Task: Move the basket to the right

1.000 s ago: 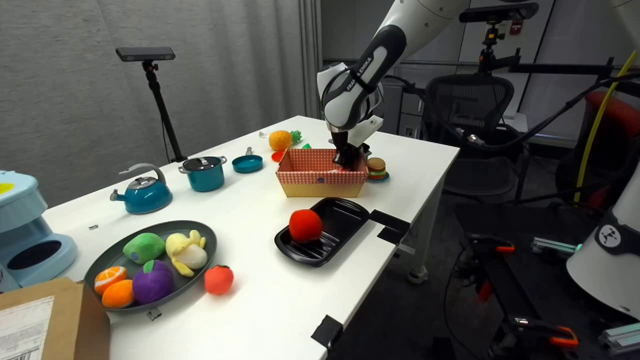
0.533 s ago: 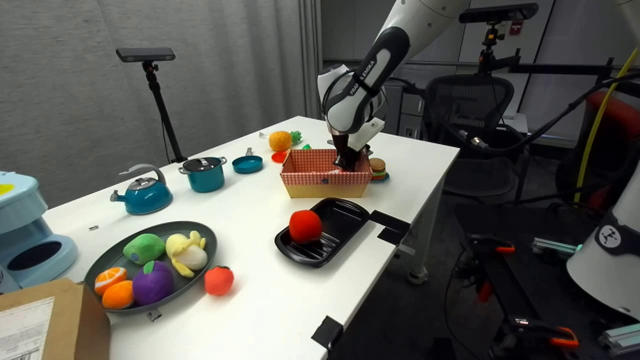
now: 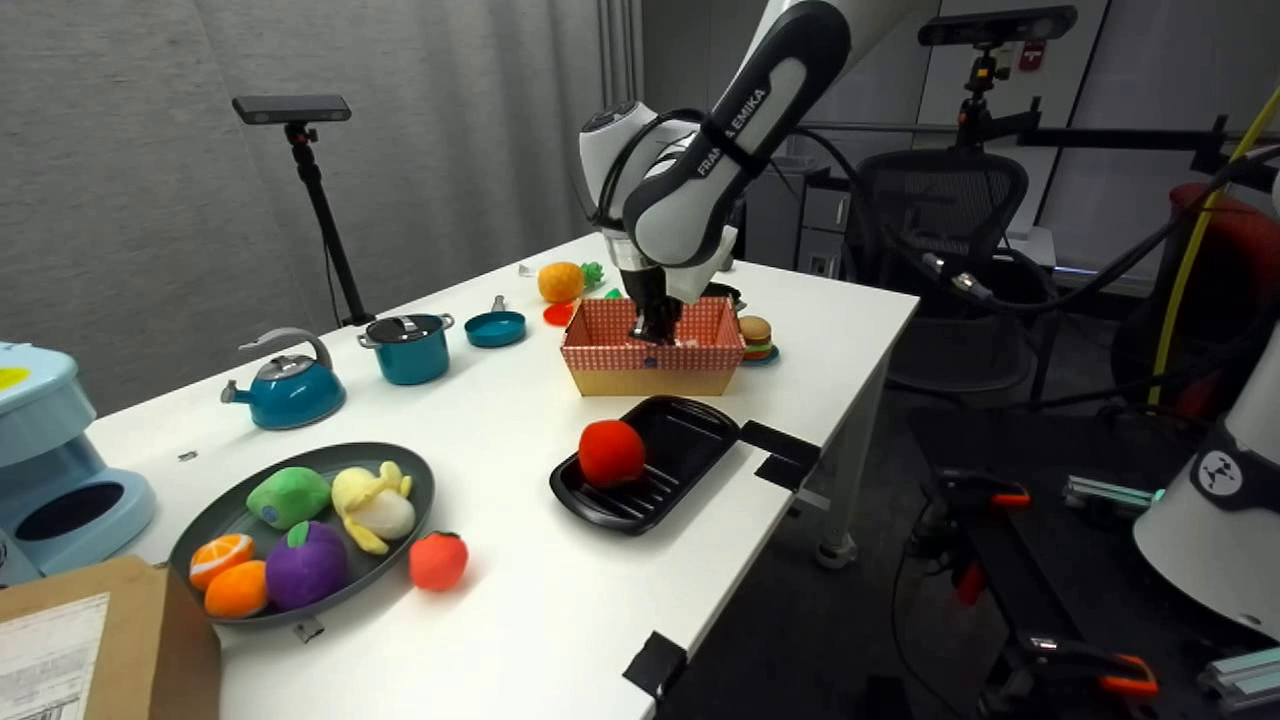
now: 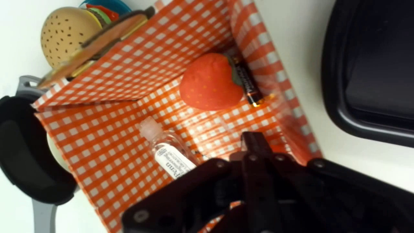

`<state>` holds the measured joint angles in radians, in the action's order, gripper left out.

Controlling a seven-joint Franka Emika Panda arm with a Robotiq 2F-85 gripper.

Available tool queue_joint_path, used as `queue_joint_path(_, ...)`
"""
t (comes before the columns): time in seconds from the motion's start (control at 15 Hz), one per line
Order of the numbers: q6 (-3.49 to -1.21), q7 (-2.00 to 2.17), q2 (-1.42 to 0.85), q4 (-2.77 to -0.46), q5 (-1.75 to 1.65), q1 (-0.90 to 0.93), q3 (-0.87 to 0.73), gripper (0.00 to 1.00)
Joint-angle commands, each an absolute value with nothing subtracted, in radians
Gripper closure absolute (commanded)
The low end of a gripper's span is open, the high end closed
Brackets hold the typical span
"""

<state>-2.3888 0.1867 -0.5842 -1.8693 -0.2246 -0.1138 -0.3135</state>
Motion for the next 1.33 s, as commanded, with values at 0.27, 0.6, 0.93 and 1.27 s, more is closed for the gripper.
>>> queue_joint_path(0.27,-2.340,0.257,-0.430,-2.009,-0.313,-0.047,-0.305,1.00)
queue_joint_path(0.6,-2.354,0.253,-0.380,-2.063,-0.302,-0.053,-0.288,1.00)
queue_joint_path(0.93,-2.363,0.249,-0.336,-2.113,-0.304,-0.056,-0.275,1.00)
queue_joint_path(1.27,-2.364,0.250,-0.302,-2.152,-0.313,-0.053,-0.264,1.00)
